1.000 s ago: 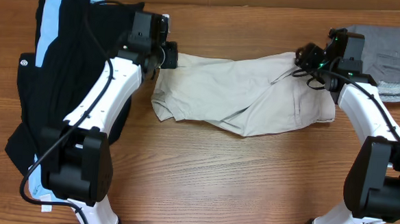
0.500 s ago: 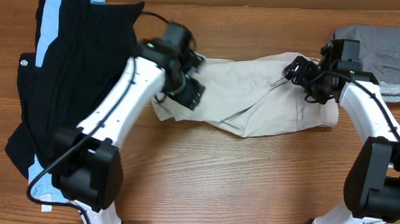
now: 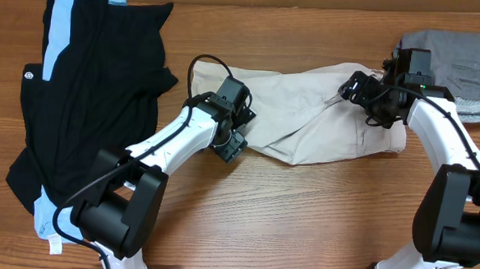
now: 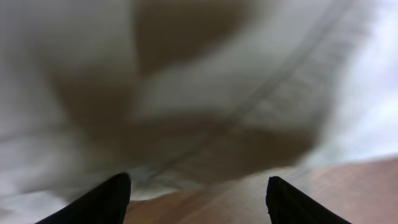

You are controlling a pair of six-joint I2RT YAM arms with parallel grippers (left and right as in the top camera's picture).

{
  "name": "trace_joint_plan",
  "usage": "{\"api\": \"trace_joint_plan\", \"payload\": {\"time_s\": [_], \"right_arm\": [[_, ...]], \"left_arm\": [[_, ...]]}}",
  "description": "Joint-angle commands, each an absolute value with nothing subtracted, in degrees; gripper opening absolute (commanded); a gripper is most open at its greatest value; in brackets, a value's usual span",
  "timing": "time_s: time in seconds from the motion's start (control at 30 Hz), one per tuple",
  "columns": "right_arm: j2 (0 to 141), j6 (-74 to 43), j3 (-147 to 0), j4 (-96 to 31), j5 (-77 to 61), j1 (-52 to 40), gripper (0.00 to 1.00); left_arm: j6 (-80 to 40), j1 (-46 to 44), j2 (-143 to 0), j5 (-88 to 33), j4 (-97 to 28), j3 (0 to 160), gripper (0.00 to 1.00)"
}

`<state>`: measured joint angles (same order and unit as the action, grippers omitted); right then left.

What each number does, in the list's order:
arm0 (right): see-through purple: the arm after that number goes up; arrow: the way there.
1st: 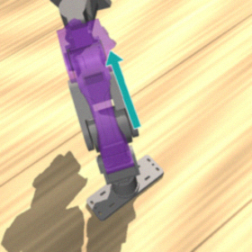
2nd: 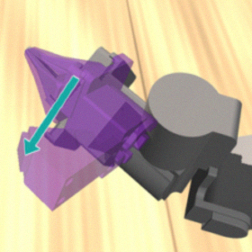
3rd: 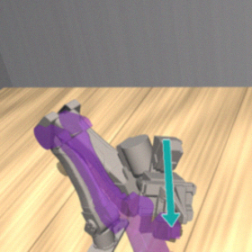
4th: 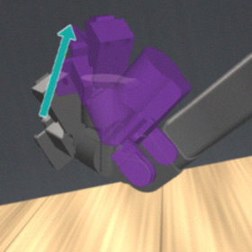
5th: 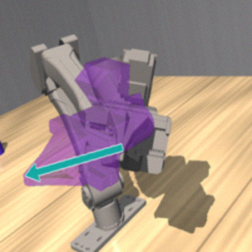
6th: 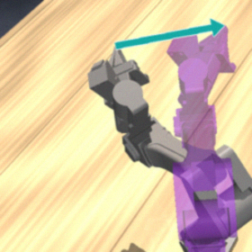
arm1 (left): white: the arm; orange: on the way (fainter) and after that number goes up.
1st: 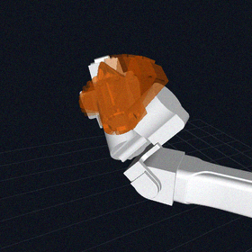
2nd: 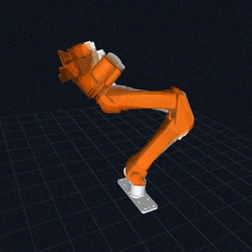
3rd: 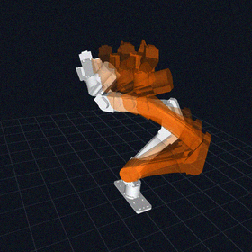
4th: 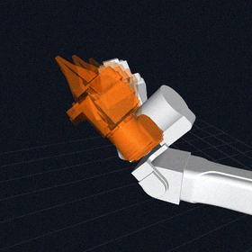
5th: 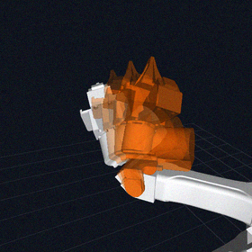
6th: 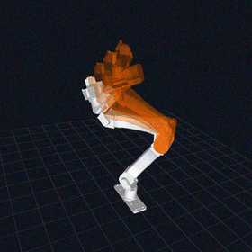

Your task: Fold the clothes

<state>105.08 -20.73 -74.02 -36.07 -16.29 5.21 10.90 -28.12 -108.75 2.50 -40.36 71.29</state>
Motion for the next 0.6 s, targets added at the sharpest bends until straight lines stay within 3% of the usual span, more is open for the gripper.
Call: {"api": "trace_joint_plan", "payload": {"time_s": [0.0, 0.1, 0.3, 0.57], "right_arm": [[104.38, -20.08, -75.55, -36.1, -16.56, 5.5, 1.0], [104.38, -20.08, -75.55, -36.12, -16.38, 5.5, 1.0], [104.38, -20.1, -75.55, -36.14, -16.38, 5.5, 1.0], [104.38, -20.08, -75.55, -36.77, -16.38, 5.5, 1.0]], "left_arm": [[7.55, -28.16, -107.98, 10.52, -38.68, 71.2, 0.63], [5.08, -28.16, -107.98, 12.51, -38.48, 72.4, 0.38], [5.04, -28.21, -107.98, 12.08, -37.8, 73.23, 0.06], [2.22, -27.29, -107.39, 12.19, -42.92, 80.14, 0.04]]}}
